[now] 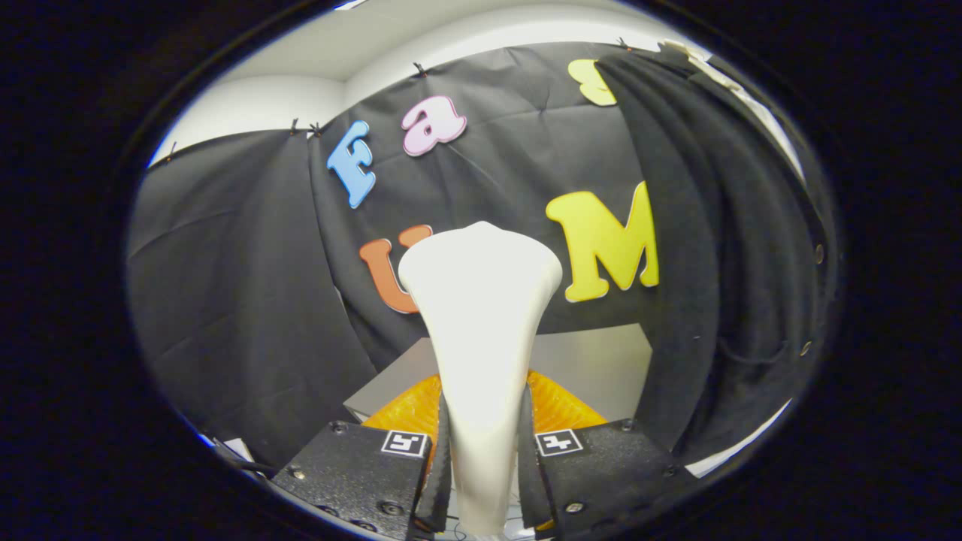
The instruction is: Iron the clothes twice with a garment steamer, once on the left side and once on the right side.
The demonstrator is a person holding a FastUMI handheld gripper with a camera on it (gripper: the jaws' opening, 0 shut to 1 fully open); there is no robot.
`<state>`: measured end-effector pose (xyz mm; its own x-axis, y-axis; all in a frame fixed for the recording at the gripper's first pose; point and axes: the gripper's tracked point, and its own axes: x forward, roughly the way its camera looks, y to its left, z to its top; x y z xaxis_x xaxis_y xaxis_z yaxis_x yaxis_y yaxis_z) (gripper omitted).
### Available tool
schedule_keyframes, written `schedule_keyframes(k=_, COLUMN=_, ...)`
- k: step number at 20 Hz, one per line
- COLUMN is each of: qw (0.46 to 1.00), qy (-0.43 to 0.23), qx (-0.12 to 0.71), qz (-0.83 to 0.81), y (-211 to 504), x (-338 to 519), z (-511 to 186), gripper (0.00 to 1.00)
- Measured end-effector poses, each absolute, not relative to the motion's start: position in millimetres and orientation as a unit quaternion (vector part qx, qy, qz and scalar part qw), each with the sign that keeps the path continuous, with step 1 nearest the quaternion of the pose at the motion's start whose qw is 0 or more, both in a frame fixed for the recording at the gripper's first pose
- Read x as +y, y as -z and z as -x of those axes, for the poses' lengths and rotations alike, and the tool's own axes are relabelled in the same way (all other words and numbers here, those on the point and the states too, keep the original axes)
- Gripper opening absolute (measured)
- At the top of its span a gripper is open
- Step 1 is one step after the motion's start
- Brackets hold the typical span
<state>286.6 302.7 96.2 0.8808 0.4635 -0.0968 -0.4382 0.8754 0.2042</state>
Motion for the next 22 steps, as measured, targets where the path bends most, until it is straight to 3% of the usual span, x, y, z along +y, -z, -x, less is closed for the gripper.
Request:
schedule_keyframes(k=12, qw=0.988, qy=-0.115, qx=-0.035, qz=-0.097, y=-175, x=125, z=-185, gripper=0.39)
schedule_keyframes(k=22, qw=0.992, qy=-0.052, qx=-0.084, qz=-0.073, y=-262, x=72, z=-252, gripper=0.39)
